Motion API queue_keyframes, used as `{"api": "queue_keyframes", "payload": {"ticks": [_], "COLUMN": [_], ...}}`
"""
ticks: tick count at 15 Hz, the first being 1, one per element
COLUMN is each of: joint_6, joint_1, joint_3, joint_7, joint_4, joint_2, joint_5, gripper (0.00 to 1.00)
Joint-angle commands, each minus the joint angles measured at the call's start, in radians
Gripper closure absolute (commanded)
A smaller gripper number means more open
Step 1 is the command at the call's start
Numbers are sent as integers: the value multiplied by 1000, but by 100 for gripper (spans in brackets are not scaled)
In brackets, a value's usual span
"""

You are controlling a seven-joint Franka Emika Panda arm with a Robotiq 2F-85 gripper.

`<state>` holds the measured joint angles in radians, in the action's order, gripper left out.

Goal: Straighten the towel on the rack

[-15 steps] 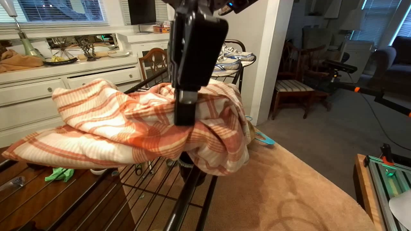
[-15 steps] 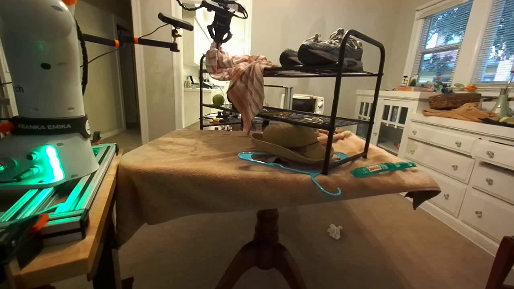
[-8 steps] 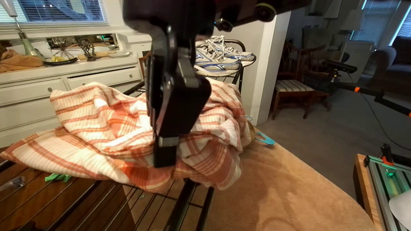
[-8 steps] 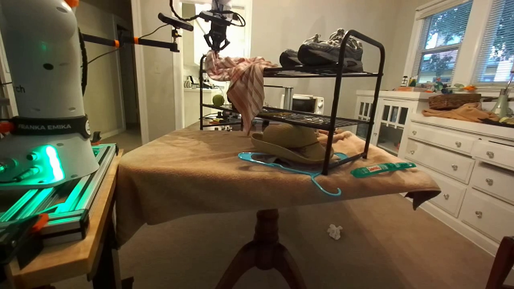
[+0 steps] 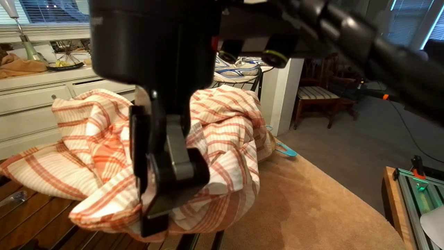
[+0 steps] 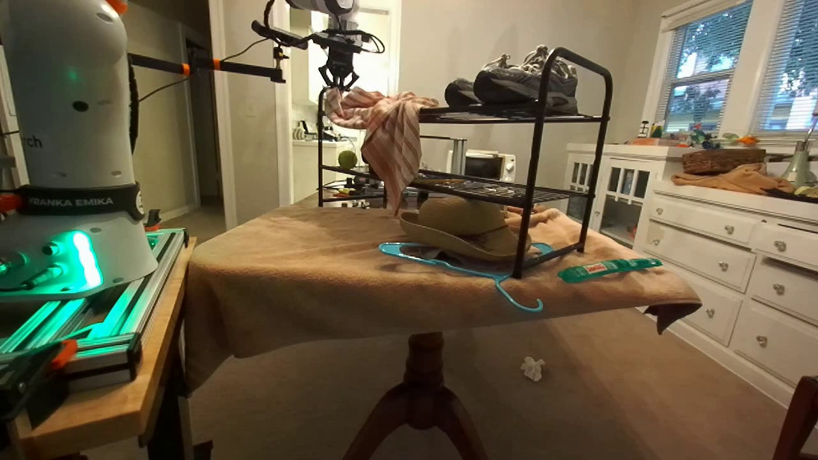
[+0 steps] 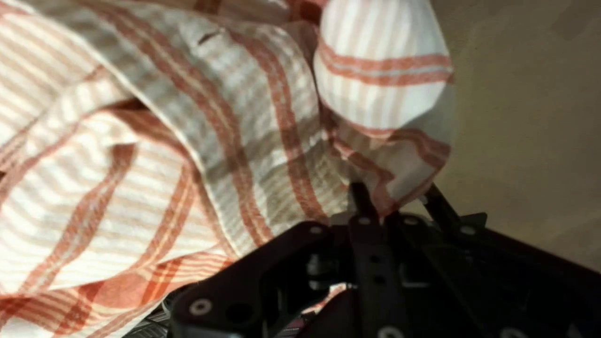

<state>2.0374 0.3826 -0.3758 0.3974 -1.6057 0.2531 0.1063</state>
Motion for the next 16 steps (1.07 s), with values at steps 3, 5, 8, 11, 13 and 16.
{"api": "queue_keyframes", "payload": {"ticks": [3,5,8,11,13,16], "joint_6": [63,97,131,177,168,103], "joint_1": [30,39,41,24,4,-35], "joint_3": [-21,-19,-9,4,15,35], "joint_7": [0,-14,-37,-62,-86,-153], "joint_4": [-10,-25,-11,-19,-13,12], "joint_2": [28,27,31,6,-13,-44], "joint_5": [-59,-86,-131,-135,-107,-51], "gripper": [99,71,50,26,12,0]}}
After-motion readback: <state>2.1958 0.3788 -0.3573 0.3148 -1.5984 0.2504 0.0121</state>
